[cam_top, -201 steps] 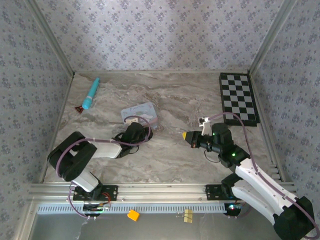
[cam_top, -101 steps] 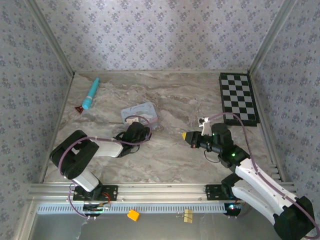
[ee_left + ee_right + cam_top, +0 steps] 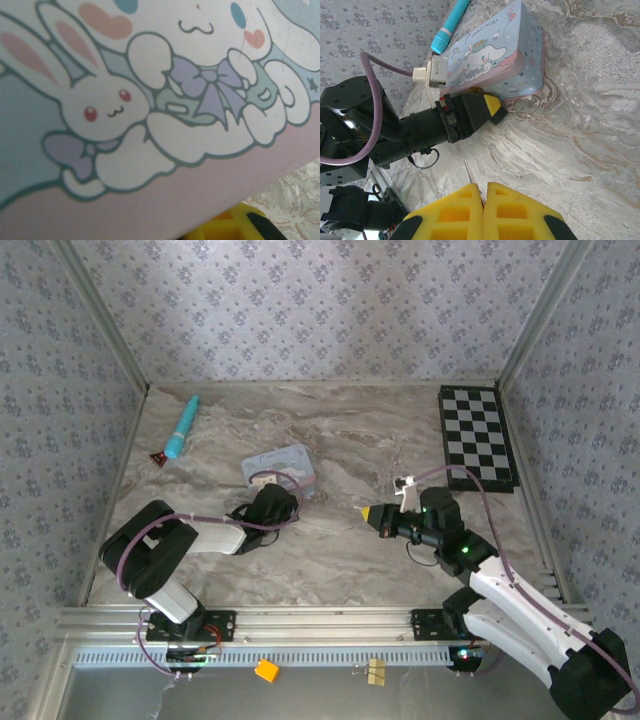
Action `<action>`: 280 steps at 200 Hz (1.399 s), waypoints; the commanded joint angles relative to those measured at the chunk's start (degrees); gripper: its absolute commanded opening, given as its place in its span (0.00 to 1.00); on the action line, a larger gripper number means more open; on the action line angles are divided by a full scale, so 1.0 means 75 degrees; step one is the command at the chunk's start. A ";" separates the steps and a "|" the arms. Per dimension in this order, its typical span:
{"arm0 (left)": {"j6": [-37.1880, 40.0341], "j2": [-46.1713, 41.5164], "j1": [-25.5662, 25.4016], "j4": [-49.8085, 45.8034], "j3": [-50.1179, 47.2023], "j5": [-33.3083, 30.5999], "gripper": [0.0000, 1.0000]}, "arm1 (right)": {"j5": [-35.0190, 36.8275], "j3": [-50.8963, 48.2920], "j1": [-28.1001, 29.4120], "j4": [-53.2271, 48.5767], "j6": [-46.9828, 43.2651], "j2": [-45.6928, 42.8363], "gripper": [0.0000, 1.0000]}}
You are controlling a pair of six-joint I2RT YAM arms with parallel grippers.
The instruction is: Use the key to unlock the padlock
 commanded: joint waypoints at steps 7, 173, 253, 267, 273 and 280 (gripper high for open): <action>0.0007 -0.0211 -0.0058 -0.0094 0.0137 0.0008 0.16 | 0.0074 -0.0104 0.0143 0.0264 0.0194 0.0122 0.00; -0.1519 0.0009 -0.0122 -0.0014 0.0606 0.2718 0.12 | -0.0007 -0.0679 0.1095 0.4770 0.3365 0.4614 0.00; -0.2477 0.0176 -0.0118 -0.0303 0.0835 0.3145 0.08 | -0.0066 -0.1289 0.1037 0.7622 0.4782 0.6524 0.00; -0.2538 0.0149 -0.0119 -0.0337 0.0834 0.3141 0.07 | -0.0141 -0.1398 0.1015 0.8233 0.5003 0.6937 0.00; -0.2565 0.0129 -0.0122 -0.0356 0.0834 0.3140 0.07 | -0.0165 -0.1422 0.1003 0.8496 0.5081 0.7098 0.00; -0.2586 0.0130 -0.0121 -0.0373 0.0834 0.3139 0.06 | -0.0211 -0.1430 0.0991 0.8728 0.5194 0.7276 0.00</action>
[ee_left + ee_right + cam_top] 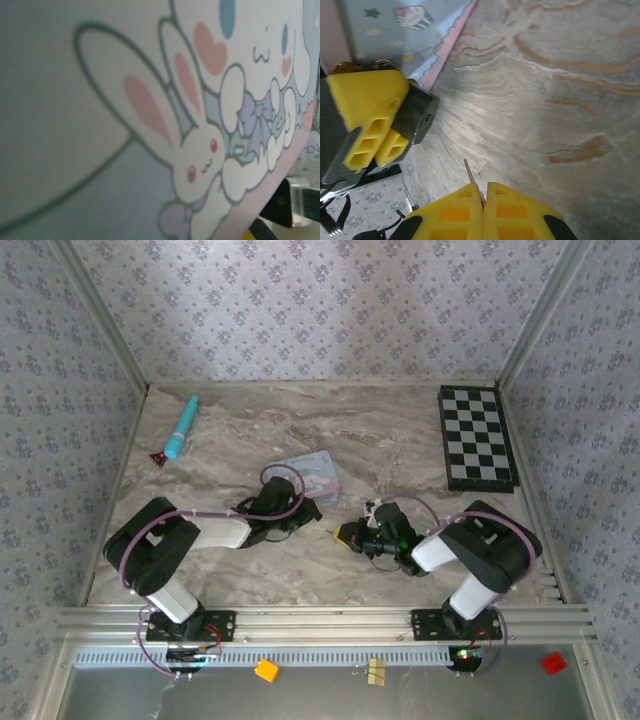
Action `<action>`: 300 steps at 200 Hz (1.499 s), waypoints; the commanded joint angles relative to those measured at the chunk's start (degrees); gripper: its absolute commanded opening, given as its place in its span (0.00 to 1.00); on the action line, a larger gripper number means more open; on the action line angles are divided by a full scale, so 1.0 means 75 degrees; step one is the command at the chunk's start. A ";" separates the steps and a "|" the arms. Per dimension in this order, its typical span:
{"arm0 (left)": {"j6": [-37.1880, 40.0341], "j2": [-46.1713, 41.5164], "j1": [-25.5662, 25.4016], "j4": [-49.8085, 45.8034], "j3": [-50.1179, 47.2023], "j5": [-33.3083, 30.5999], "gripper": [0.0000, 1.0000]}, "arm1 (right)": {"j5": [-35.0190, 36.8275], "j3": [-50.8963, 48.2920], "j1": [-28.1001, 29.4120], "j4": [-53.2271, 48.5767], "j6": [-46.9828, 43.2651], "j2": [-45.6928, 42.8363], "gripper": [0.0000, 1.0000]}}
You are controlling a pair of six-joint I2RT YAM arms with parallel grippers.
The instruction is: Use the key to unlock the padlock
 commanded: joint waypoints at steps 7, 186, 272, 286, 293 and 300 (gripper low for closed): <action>-0.0361 -0.0050 -0.0032 -0.0037 0.0195 0.0311 0.06 | -0.0189 -0.0142 -0.0050 0.1729 0.0706 0.0692 0.00; -0.0844 -0.0055 0.0221 0.0970 -0.0280 0.0614 0.01 | -0.1160 0.0081 -0.0543 0.3540 0.1707 0.1704 0.00; -0.0915 -0.0173 0.0235 0.0995 -0.0287 0.0736 0.00 | -0.1188 0.0028 -0.0692 0.3543 0.1514 0.1472 0.00; -0.0924 -0.0185 0.0233 0.0991 -0.0297 0.0743 0.00 | -0.1206 0.0035 -0.0761 0.3551 0.1501 0.1413 0.00; -0.0925 -0.0185 0.0249 0.1005 -0.0299 0.0741 0.00 | -0.1238 0.0043 -0.0790 0.3543 0.1490 0.1401 0.00; -0.0937 -0.0179 0.0239 0.1023 -0.0290 0.0750 0.00 | -0.1264 0.0067 -0.0804 0.3551 0.1490 0.1401 0.00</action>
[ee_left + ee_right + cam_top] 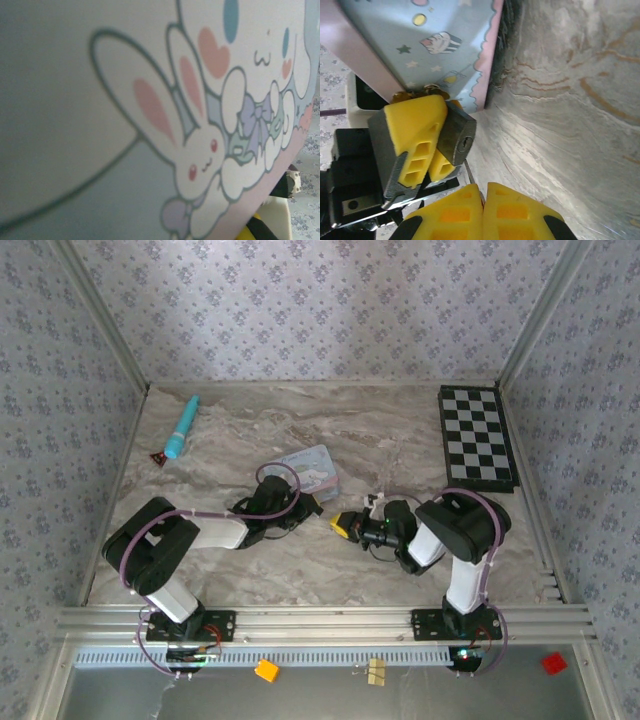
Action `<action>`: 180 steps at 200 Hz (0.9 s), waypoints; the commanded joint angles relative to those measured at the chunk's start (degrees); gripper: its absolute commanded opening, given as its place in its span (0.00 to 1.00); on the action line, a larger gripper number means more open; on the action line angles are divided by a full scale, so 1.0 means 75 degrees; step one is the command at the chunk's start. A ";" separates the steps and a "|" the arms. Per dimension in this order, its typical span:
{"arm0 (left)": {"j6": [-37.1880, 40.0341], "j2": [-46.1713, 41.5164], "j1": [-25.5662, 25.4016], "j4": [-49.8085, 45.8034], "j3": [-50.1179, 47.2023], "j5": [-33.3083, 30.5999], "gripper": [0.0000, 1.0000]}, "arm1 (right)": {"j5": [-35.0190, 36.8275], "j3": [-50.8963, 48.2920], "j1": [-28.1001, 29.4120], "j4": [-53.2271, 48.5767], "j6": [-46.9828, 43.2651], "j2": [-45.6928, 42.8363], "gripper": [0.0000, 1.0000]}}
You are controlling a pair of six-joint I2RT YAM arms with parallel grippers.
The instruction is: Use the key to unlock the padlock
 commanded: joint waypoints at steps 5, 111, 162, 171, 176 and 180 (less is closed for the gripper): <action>-0.0339 -0.0173 0.0039 0.0178 -0.0063 0.0475 0.00 | -0.0172 0.0083 -0.0105 0.0171 -0.0109 -0.0147 0.00; -0.0515 -0.0220 0.0005 0.0398 -0.0110 0.0537 0.00 | -0.0231 0.0246 -0.0082 0.0174 -0.0071 0.0063 0.00; -0.0574 -0.0232 -0.0030 0.0440 -0.0176 0.0523 0.00 | -0.0209 0.0304 -0.0104 0.0186 -0.0036 0.0246 0.00; -0.0586 -0.0244 -0.0031 0.0459 -0.0202 0.0511 0.00 | -0.0180 0.0279 -0.0115 0.0177 -0.0017 0.0241 0.00; -0.0586 -0.0255 -0.0031 0.0454 -0.0203 0.0499 0.00 | -0.0153 0.0252 -0.0128 0.0177 -0.0021 0.0240 0.00; -0.0586 -0.0256 -0.0029 0.0453 -0.0214 0.0499 0.00 | -0.0129 0.0240 -0.0125 0.0177 -0.0018 0.0240 0.00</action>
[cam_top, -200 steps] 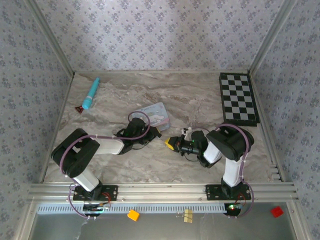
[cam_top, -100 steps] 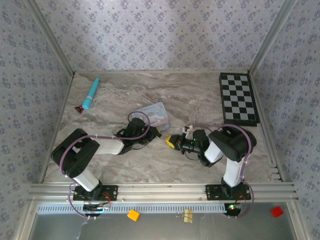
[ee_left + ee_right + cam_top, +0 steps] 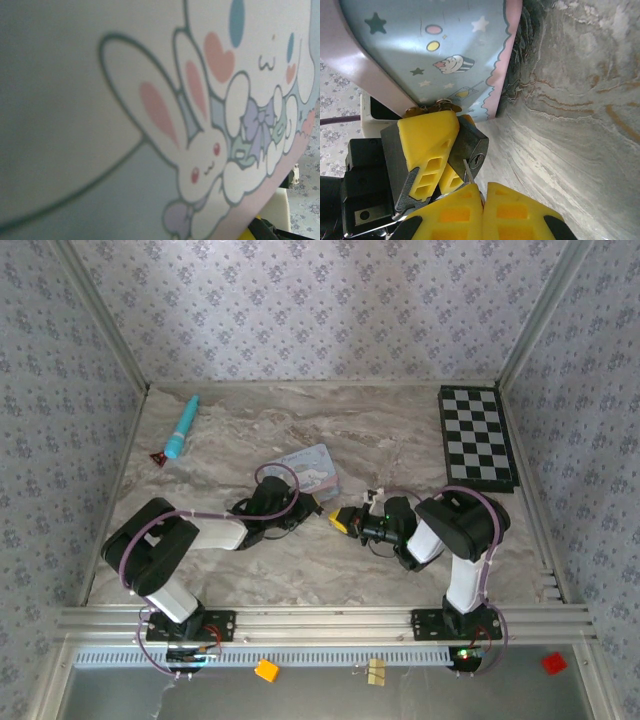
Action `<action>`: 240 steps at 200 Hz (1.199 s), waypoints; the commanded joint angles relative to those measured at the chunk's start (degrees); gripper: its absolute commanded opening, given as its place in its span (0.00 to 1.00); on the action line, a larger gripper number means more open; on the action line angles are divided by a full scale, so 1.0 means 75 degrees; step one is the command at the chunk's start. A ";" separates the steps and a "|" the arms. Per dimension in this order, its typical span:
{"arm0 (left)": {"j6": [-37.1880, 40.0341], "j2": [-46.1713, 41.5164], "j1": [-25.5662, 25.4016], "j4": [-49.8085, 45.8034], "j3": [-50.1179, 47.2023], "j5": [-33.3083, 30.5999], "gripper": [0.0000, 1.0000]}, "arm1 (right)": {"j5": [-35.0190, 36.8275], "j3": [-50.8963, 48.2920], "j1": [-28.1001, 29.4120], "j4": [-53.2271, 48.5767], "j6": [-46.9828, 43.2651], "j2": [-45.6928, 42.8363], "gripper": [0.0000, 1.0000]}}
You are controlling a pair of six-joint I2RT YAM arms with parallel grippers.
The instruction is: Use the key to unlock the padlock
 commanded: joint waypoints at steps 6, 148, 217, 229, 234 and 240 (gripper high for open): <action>-0.0390 -0.0194 -0.0028 0.0245 -0.0102 0.0452 0.00 | 0.0010 -0.0029 -0.0045 0.0078 -0.0039 0.0115 0.00; -0.0483 -0.0141 -0.0019 0.0536 -0.0239 0.0323 0.00 | 0.0350 -0.0143 0.0250 0.0079 -0.0196 0.0089 0.00; -0.0437 -0.0165 0.0046 0.0842 -0.0477 0.0325 0.00 | 0.0248 -0.0154 0.0131 0.0089 -0.0225 -0.0061 0.00; -0.0434 -0.0177 0.0044 0.0841 -0.0477 0.0328 0.00 | 0.0211 -0.0115 0.0142 0.0081 -0.0238 -0.0152 0.00; -0.0434 -0.0177 0.0044 0.0851 -0.0477 0.0329 0.00 | 0.0207 -0.0101 0.0154 0.0089 -0.0239 -0.0181 0.00; -0.0434 -0.0177 0.0047 0.0862 -0.0466 0.0341 0.00 | 0.0198 -0.0091 0.0152 0.0089 -0.0241 -0.0217 0.00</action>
